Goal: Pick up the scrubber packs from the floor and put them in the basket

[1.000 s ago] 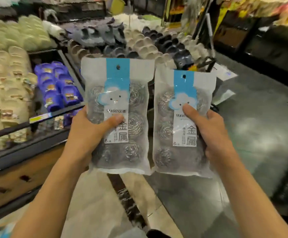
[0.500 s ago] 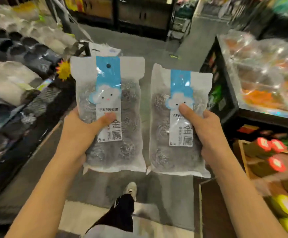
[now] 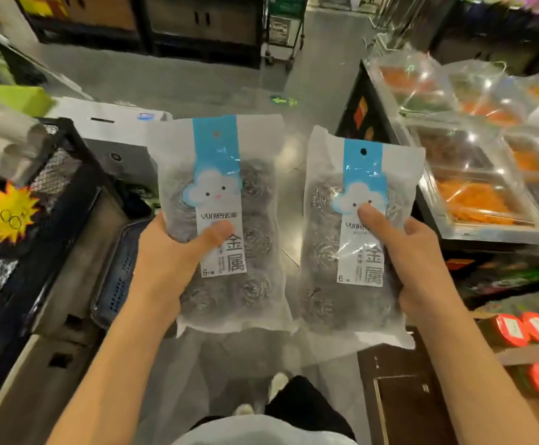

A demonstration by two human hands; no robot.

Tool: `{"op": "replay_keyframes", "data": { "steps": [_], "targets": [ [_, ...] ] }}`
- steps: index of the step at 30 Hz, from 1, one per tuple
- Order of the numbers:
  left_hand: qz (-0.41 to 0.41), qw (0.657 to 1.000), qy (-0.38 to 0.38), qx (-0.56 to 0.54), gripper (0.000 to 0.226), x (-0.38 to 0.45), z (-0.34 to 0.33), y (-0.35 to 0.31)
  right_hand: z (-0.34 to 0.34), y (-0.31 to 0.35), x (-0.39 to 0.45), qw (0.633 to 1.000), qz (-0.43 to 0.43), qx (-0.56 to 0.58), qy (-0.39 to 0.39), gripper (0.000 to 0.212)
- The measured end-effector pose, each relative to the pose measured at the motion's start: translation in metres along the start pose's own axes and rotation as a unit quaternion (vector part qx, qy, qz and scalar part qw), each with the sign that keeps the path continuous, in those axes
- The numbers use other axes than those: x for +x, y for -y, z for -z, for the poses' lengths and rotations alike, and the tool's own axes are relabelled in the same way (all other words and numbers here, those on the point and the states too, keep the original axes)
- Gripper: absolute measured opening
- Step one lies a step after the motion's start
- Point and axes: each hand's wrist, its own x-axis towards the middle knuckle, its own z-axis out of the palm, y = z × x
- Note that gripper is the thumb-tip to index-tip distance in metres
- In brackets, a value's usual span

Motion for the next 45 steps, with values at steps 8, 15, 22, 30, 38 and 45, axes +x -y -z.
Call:
{"op": "replay_keyframes", "data": {
  "steps": [8, 15, 22, 30, 38, 45],
  "targets": [
    [-0.003, 0.998, -0.051, 0.028, 0.060, 0.125, -0.051, -0.019, -0.034, 0.030, 0.163, 0.998, 0.012, -0.024, 0.048, 0.026],
    [-0.002, 0.984, -0.180, -0.010, 0.056, 0.196, -0.061, -0.038, -0.109, 0.069, 0.291, 0.980, 0.032, -0.085, 0.177, 0.026],
    [0.040, 0.930, -0.362, -0.050, 0.059, 0.211, -0.019, -0.024, -0.226, 0.070, 0.350, 0.935, 0.012, -0.117, 0.334, 0.021],
    [0.054, 0.862, -0.484, -0.140, 0.048, 0.223, 0.036, 0.002, -0.362, 0.062, 0.358, 0.863, 0.007, -0.184, 0.470, 0.035],
    [0.074, 0.801, -0.579, -0.136, 0.039, 0.246, 0.070, 0.013, -0.461, 0.041, 0.364, 0.795, -0.005, -0.223, 0.564, 0.026],
    [0.099, 0.747, -0.640, -0.149, 0.053, 0.285, 0.095, 0.048, -0.550, -0.005, 0.389, 0.727, -0.006, -0.274, 0.629, 0.032]
  ]
}}
